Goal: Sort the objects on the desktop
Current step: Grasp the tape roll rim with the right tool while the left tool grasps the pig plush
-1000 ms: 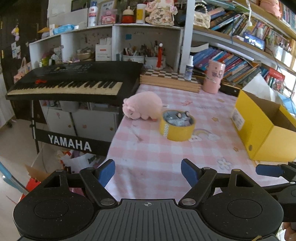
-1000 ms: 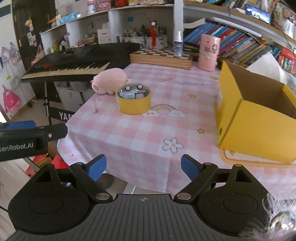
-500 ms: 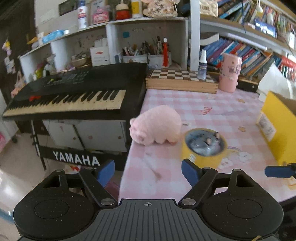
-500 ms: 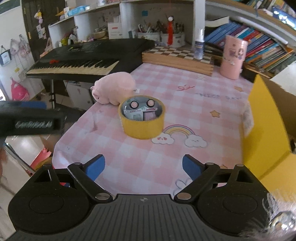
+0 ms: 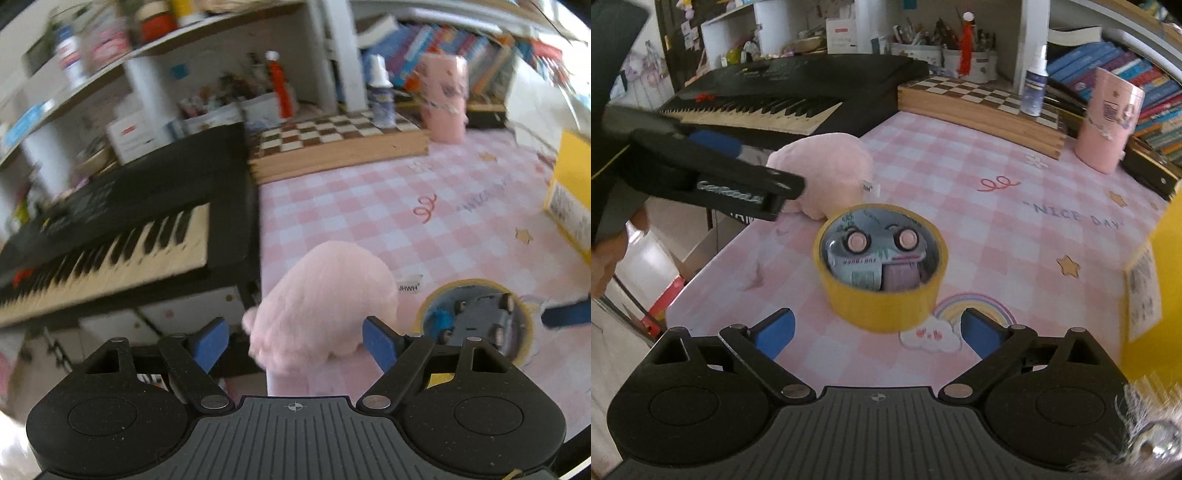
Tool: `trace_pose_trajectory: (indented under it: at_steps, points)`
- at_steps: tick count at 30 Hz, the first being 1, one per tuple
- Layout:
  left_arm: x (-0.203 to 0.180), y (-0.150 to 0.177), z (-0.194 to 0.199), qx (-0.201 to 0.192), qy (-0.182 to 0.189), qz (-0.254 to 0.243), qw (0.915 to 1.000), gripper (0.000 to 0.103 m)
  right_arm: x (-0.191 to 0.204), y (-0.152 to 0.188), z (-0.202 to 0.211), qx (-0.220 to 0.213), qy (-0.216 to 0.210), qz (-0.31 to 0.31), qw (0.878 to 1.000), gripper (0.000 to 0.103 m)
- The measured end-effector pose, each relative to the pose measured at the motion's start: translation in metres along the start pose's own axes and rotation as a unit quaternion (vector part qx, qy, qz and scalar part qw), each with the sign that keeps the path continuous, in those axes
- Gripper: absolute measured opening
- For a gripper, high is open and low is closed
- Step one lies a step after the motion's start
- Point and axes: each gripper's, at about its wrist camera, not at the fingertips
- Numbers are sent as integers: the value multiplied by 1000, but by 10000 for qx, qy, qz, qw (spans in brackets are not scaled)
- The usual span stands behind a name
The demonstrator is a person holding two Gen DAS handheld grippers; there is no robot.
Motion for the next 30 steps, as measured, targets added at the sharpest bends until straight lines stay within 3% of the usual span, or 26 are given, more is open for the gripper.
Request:
trace_pose_trajectory:
  at_steps: [5, 10, 15, 17, 19, 22, 30]
  points:
    - [-8, -12, -23, 112, 264, -815, 9963, 82, -2, -10, -14, 19, -92, 153, 9998, 98]
    - [-16, -20, -44, 234, 370, -945, 9946, 82, -5, -18, -27, 43, -112, 262, 9996, 98]
    - [-16, -26, -53, 232, 488, -632, 9965, 79, -12, -23, -34, -26, -156, 255, 9995, 96]
    - [-15, -26, -53, 252, 549, -415, 9973, 75, -14, -24, -35, -55, -264, 266, 9993, 94]
    - [-14, -26, -50, 262, 590, -249, 9976, 67, -14, -24, -36, -85, -323, 326, 9989, 86]
    - [-15, -24, -44, 261, 698, -68, 9972, 61, -13, -23, -33, -102, -318, 450, 9984, 85]
    - [-6, -23, -19, -20, 919, 835, 9923, 59, -29, -23, -12, -441, 113, 192, 9988, 85]
Point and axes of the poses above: each gripper's, at about its wrist camera, not at the fingertips, and z roughly against the way its jaws point, x to its left, y to its underside, and after that the axes turned 5 degrees about x, right-handed
